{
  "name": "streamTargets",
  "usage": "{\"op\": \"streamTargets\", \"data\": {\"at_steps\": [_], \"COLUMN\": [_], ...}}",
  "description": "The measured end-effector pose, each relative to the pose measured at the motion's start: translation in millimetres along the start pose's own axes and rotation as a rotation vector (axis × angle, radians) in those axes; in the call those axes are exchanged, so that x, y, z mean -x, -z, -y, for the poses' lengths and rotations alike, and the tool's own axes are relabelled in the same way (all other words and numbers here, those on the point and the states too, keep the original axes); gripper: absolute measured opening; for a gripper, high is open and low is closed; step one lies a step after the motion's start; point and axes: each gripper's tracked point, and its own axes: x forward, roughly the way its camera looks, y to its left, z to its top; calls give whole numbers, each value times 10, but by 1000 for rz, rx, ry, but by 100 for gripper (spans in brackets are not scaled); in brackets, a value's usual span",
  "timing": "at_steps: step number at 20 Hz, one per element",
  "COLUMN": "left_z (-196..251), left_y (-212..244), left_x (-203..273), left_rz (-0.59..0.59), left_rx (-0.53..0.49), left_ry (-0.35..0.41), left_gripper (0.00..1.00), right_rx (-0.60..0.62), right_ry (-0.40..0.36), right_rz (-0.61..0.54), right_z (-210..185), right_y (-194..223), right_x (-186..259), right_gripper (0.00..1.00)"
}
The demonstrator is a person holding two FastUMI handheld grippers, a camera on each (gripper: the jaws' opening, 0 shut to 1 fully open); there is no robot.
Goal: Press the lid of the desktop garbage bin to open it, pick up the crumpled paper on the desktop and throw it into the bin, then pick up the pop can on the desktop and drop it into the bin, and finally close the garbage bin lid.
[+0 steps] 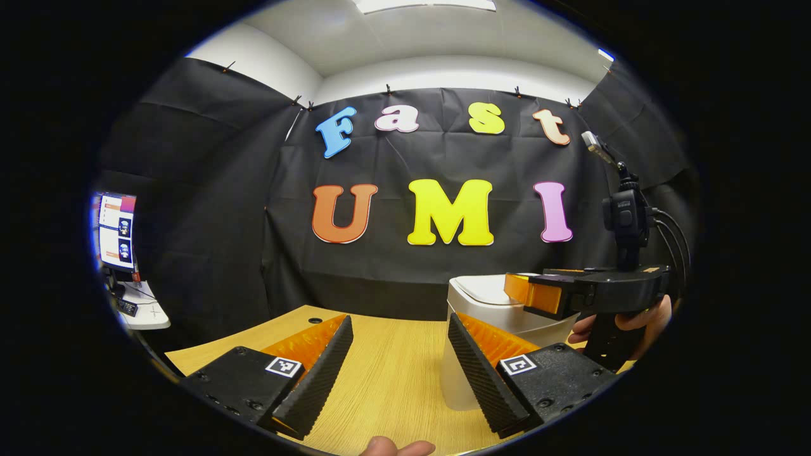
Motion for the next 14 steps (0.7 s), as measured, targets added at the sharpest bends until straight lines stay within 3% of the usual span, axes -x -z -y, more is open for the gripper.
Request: {"op": "streamTargets", "data": {"at_steps": [5,14], "left_z": [-43,-32], "left_y": [6,-15], "left_x": [8,22], "left_rz": [-2,2], "left_rx": [-3,3], "left_ry": [-14,-20], "left_gripper": [98,98], "right_rx": [59,24], "right_ry": [33,44], "right_rz": [27,89], "right_z": [4,-10], "right_y": [35,26], "right_x": [8,45], "right_gripper": [97,98]}}
